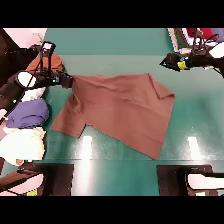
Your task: Fold the shirts.
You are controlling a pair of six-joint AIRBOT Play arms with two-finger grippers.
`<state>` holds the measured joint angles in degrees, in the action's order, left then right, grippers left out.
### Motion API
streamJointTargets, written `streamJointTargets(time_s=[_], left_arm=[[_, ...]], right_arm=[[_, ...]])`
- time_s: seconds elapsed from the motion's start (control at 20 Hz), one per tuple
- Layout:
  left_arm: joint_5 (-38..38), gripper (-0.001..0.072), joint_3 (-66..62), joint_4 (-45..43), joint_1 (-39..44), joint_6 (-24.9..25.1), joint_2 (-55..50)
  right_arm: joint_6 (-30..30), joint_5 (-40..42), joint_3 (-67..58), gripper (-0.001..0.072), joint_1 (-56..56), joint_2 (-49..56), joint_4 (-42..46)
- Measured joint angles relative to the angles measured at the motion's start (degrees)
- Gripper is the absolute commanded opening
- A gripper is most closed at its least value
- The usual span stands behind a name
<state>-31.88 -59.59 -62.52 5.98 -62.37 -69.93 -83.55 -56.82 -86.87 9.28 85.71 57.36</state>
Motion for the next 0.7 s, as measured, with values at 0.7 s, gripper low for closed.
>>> streamJointTargets(time_s=[0.7], left_arm=[[-16.8,0.0661,-4.6,-4.8,-11.8,-6.3,-3.0]], right_arm=[[3.5,-19.6,4.7,0.0334,-6.3,-5.1,-4.7]])
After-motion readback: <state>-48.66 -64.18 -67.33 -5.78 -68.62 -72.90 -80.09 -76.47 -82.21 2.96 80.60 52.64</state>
